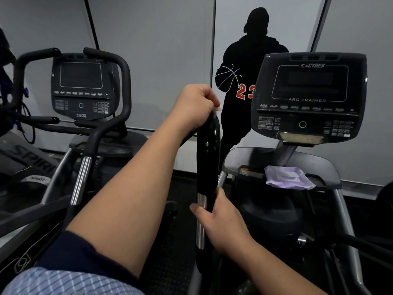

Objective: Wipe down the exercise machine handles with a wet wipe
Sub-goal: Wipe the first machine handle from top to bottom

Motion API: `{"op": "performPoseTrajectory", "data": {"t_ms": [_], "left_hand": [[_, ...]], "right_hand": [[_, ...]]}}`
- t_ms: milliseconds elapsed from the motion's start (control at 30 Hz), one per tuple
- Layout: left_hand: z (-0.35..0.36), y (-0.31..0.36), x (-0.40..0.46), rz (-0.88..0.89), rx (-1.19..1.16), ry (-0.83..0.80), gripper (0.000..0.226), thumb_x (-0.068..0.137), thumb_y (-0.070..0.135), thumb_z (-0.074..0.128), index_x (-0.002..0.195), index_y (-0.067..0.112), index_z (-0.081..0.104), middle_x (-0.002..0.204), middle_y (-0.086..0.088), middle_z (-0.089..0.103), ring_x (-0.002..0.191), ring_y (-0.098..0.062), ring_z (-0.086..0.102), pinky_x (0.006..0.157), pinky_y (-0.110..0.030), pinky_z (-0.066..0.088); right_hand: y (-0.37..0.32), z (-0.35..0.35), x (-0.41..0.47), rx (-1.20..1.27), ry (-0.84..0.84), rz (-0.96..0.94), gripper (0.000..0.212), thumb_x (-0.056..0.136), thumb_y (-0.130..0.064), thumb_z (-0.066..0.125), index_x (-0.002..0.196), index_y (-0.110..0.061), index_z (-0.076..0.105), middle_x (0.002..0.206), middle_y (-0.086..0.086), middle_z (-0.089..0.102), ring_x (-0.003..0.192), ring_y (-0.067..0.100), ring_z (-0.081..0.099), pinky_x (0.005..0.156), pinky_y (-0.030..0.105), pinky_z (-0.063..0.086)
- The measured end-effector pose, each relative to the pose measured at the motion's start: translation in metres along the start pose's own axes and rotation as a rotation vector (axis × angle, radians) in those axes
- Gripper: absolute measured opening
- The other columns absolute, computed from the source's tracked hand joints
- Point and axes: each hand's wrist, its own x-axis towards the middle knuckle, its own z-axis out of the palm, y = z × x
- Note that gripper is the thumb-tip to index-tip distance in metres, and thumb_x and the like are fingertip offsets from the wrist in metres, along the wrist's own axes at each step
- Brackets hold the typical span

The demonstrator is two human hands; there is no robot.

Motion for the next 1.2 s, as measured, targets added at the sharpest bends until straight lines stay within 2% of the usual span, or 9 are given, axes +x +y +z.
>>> {"op": "performPoseTrajectory", "data": {"t_ms": [167,233,333,467,567,667,767,933,1200], "left_hand": [[-0.014,0.016,-0.027,0.055,-0.214,-0.040,0.023,0.069,-0.007,0.064,0.067,0.015,0.071,0.078,-0.014,0.078,0.090,-0.034,0.076,0.091,-0.054,0.059],[-0.018,0.018,-0.043,0.104,-0.301,0.021,0.030,0.071,-0.009,0.060,0.067,0.018,0.073,0.084,-0.018,0.078,0.088,-0.033,0.074,0.091,-0.047,0.057],[-0.018,0.016,-0.076,0.185,-0.316,0.111,0.032,0.077,-0.007,0.054,0.073,0.020,0.072,0.086,-0.019,0.076,0.072,-0.036,0.067,0.070,-0.037,0.050],[-0.008,0.003,-0.131,0.213,-0.321,0.159,0.031,0.083,-0.010,0.060,0.082,0.020,0.068,0.070,0.003,0.063,0.064,-0.006,0.055,0.059,-0.017,0.045],[0.011,-0.013,-0.165,0.088,-0.414,0.149,0.028,0.085,-0.013,0.065,0.078,0.015,0.063,0.068,0.003,0.059,0.062,-0.005,0.055,0.055,-0.017,0.048],[0.027,-0.036,-0.182,-0.021,-0.395,0.133,0.027,0.085,-0.011,0.067,0.076,0.014,0.064,0.065,0.002,0.062,0.061,-0.006,0.058,0.056,-0.018,0.050],[0.031,-0.064,-0.190,-0.076,-0.226,0.201,0.030,0.085,-0.011,0.061,0.083,0.017,0.070,0.080,0.000,0.071,0.077,-0.009,0.067,0.071,-0.016,0.053],[0.033,-0.102,-0.197,-0.277,-0.186,0.236,0.041,0.085,-0.010,0.058,0.094,0.028,0.071,0.098,0.003,0.074,0.093,-0.010,0.069,0.081,-0.018,0.052],[0.048,-0.115,-0.195,-0.460,-0.505,0.159,0.020,0.104,0.019,0.053,0.110,0.022,0.072,0.076,0.003,0.072,0.065,-0.008,0.062,0.057,-0.021,0.049]], "right_hand": [[0.000,-0.020,0.002,-0.047,-0.153,-0.049,0.047,0.089,-0.054,0.062,0.131,-0.041,0.045,0.105,-0.020,0.062,0.091,0.004,0.061,0.078,0.028,0.051],[0.001,-0.030,0.004,-0.048,-0.163,-0.086,0.038,0.089,-0.051,0.064,0.123,-0.041,0.052,0.099,-0.017,0.067,0.087,0.000,0.064,0.076,0.028,0.052],[0.001,-0.038,0.001,0.173,0.071,-0.256,0.024,0.091,-0.036,0.067,0.110,-0.047,0.056,0.095,-0.022,0.067,0.085,-0.003,0.063,0.077,0.024,0.046],[-0.001,-0.040,-0.018,0.434,0.238,-0.506,0.046,0.092,-0.035,0.060,0.135,-0.042,0.047,0.111,-0.012,0.063,0.098,0.014,0.064,0.087,0.029,0.052],[0.005,-0.033,-0.027,0.452,0.232,-0.582,0.052,0.092,-0.030,0.061,0.141,-0.035,0.046,0.128,-0.005,0.060,0.116,0.024,0.062,0.097,0.043,0.051],[0.016,-0.024,-0.024,0.509,0.276,-0.518,0.034,0.089,-0.018,0.061,0.117,-0.037,0.061,0.110,-0.003,0.066,0.103,0.023,0.065,0.089,0.048,0.054],[0.025,-0.018,-0.018,0.452,0.257,-0.408,0.019,0.088,-0.017,0.060,0.095,-0.033,0.066,0.090,-0.004,0.068,0.084,0.018,0.065,0.078,0.044,0.055],[0.017,-0.018,-0.005,0.278,0.232,-0.441,0.024,0.092,-0.007,0.062,0.088,-0.031,0.062,0.091,-0.010,0.063,0.088,0.013,0.063,0.075,0.022,0.050],[0.044,-0.002,-0.007,-0.046,0.170,-0.528,0.008,0.090,-0.022,0.059,0.087,-0.027,0.053,0.090,-0.015,0.050,0.083,0.008,0.054,0.070,0.031,0.049]]}}
